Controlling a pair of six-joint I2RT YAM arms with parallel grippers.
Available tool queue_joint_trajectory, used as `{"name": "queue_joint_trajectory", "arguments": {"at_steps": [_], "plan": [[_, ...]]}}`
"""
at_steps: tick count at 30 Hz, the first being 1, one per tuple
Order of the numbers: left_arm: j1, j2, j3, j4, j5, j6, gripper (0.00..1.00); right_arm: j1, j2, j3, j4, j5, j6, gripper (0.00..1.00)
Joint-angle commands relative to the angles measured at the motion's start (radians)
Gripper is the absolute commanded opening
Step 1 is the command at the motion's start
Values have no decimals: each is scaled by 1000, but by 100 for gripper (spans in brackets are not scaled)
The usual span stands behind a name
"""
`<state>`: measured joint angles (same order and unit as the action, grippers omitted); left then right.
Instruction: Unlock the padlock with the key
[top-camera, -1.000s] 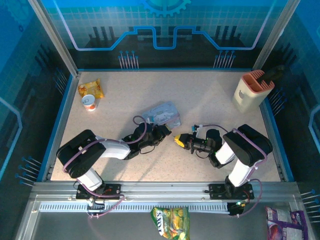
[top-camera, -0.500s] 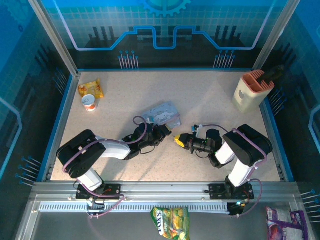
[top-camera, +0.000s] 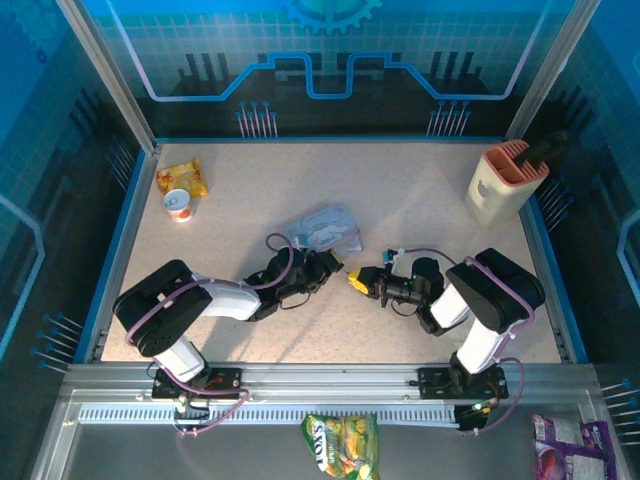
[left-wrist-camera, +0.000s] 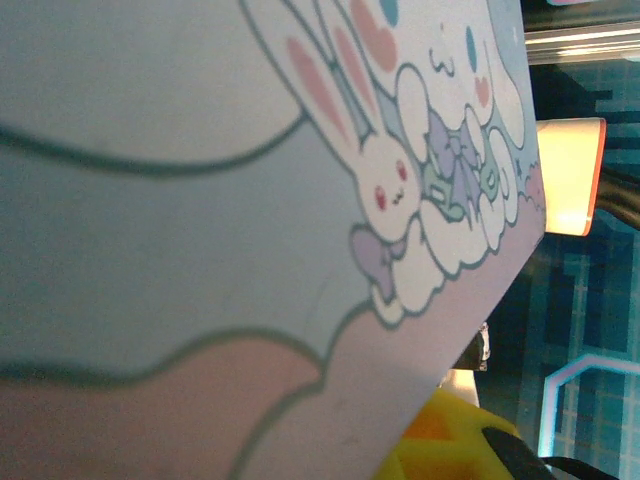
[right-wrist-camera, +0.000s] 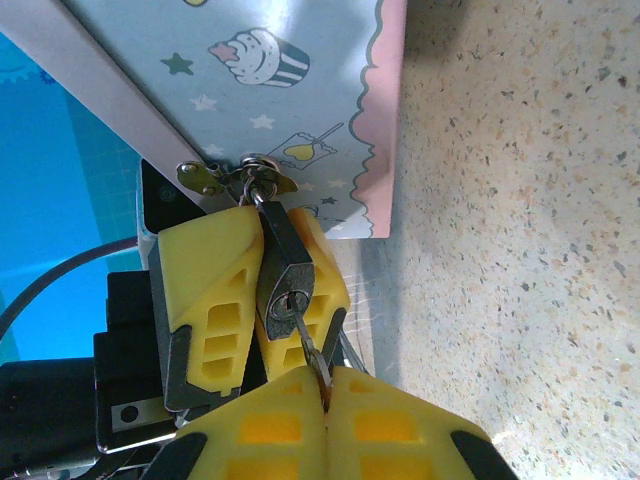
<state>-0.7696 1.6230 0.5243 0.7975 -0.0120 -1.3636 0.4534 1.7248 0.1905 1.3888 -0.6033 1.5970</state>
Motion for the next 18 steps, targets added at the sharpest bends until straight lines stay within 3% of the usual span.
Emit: {"name": "queue_joint_trajectory", "arguments": {"at_steps": [1,18], "plan": [[-11,-17,-9,75,9,-31,4,10,11,16,35,-6,-6,0],[-19,-7,-8,98,18,-39,4,4,9,28,35,-8,7,0]]}}
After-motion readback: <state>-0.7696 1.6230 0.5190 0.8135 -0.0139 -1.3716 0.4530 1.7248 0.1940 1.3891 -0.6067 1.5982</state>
